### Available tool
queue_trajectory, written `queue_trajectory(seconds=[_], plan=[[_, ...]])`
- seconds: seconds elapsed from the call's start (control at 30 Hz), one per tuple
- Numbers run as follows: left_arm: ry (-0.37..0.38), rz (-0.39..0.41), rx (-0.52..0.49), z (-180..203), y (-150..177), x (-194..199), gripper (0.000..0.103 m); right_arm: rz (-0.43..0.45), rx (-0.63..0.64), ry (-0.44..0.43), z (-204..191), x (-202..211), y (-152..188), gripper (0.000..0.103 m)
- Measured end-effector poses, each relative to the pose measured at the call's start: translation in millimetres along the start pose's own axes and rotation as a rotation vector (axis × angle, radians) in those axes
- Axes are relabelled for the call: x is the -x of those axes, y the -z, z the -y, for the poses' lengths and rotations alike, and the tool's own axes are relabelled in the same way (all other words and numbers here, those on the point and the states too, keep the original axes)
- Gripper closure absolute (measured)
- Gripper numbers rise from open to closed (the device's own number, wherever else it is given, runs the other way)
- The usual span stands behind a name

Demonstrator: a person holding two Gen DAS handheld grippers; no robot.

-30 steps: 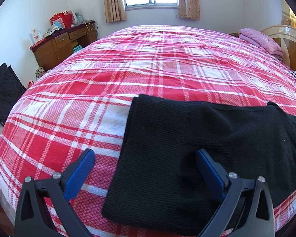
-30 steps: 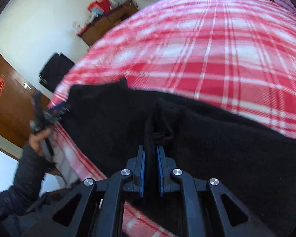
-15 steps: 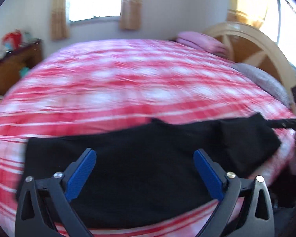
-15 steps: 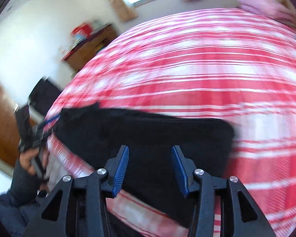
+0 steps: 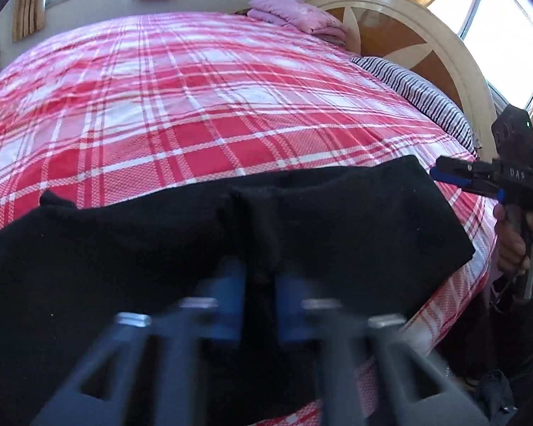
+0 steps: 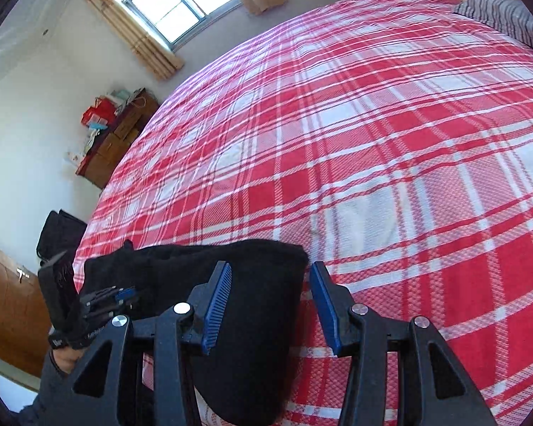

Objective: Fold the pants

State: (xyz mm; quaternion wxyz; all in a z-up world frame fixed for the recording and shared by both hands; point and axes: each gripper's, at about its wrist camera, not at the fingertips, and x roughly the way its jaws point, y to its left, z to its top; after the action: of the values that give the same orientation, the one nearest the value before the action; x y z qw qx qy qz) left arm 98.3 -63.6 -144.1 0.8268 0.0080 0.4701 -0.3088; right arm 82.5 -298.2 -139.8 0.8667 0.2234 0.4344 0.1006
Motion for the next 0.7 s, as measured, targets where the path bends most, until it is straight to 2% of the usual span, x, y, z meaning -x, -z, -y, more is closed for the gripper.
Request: queue_trajectory(seconds=[0.2,0.37,0.5,0.57,0.63,0.67,0.7], plan=[[0.051,0.087,0.059,-5,0,25,0.091,0.017,0.058,-0.053,-17,7,4,0.055],[0.011,0.072,0.064,-10,4,20,0.091,0.009,0.091,-0.169,-31,8,8,0.055],[0.002,0.095,0.096,-20,5,24,0.091,-0.019,0.149,-0.166,-45,2,16,0.055],[-0.001,0.105,0.101,-22,4,27,0.091,-0.043,0.156,-0.189,-47,-2,19,0.055],[-0.019,0.099,0.09,-22,3,23,0.091,-0.121,0.181,-0.209,-48,-13,23,0.055],[-0.03,0.089,0.084,-21,4,19,0.09,-0.19,0.209,-0.179,-49,-26,28,0.055],[-0.045,0.079,0.078,-22,5,15,0.089,-0.206,0.223,-0.128,-47,-33,31,0.055]])
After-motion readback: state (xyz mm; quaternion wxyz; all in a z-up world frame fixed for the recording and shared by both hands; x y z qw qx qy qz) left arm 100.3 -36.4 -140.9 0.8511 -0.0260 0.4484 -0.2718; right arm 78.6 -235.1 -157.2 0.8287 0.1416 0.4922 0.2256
